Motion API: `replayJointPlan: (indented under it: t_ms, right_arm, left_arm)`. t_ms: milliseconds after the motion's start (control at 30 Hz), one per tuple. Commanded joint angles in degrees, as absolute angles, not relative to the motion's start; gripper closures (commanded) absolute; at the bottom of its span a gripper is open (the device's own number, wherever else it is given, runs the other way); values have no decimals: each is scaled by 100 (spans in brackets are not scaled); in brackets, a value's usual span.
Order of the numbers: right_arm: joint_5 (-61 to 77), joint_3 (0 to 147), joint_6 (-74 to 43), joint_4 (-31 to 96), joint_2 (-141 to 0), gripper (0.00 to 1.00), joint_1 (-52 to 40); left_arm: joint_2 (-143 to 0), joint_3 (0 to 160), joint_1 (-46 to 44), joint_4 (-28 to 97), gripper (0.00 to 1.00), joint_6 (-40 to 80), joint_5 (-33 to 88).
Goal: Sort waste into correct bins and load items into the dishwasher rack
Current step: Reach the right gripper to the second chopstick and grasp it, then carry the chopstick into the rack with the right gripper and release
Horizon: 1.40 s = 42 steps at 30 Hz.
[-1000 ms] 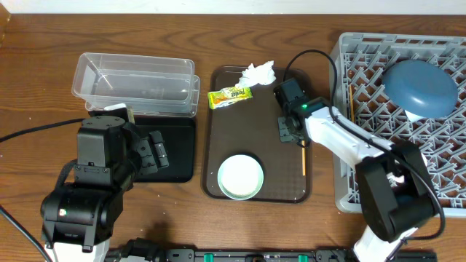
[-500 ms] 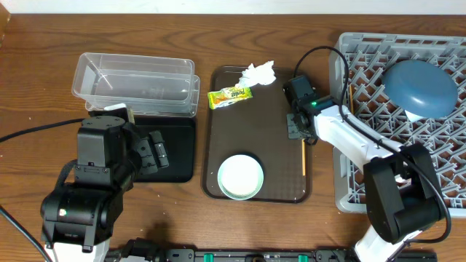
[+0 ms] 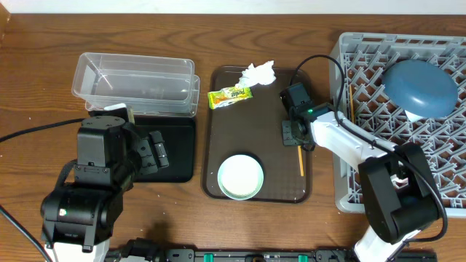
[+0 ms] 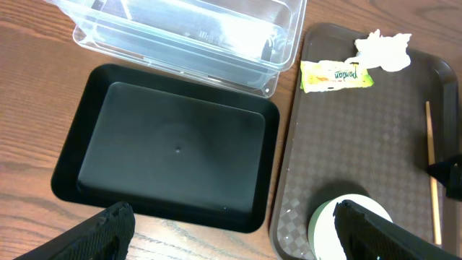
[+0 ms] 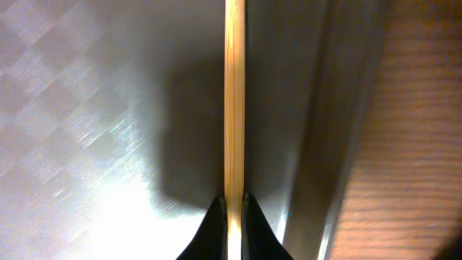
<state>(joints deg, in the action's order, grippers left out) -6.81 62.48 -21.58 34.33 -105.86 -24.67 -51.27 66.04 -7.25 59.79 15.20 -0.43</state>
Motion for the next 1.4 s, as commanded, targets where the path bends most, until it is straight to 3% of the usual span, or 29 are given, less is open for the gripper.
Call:
replayJointPlan:
  t_ms: [0, 267, 433, 800, 1033, 1067, 1133, 1200, 1367]
  right_arm:
    - [-423, 6423, -2307, 3485, -10020, 99, -2508]
    - [-447, 6576, -2327, 3822, -7992, 99, -1662]
    - [-366, 6576, -1332, 4219, -7360, 99, -733]
    - [-569, 6449, -40, 4097, -8414, 99, -283]
    - [-884, 6451, -12, 3830, -8785, 98, -296]
    - [-829, 6462, -16, 3839, -8746, 89, -303]
    - [-672, 6499, -158, 3948, -8630, 43, -336]
    - [-499, 6567, -593, 4108, -8377, 37, -375]
    - [628, 6713, -786, 4239, -7220, 33, -384]
  left_arm:
    - [-5122, 6665, -742, 5977, 9, 1527, -110]
    - [-5122, 6665, -742, 5977, 10, 1527, -110]
    - [-5122, 6665, -742, 5977, 9, 1527, -110]
    - [-5122, 6665, -742, 5977, 9, 1527, -110]
    - [-5122, 6665, -742, 5977, 9, 1527, -110]
    - [-5122, 6665, -742, 5977, 9, 1527, -110]
    - [-5122, 6665, -742, 5977, 10, 1527, -110]
    - [-5122, 6665, -742, 5977, 9, 1527, -110]
    - [-5122, 6665, -742, 5977, 9, 1527, -110]
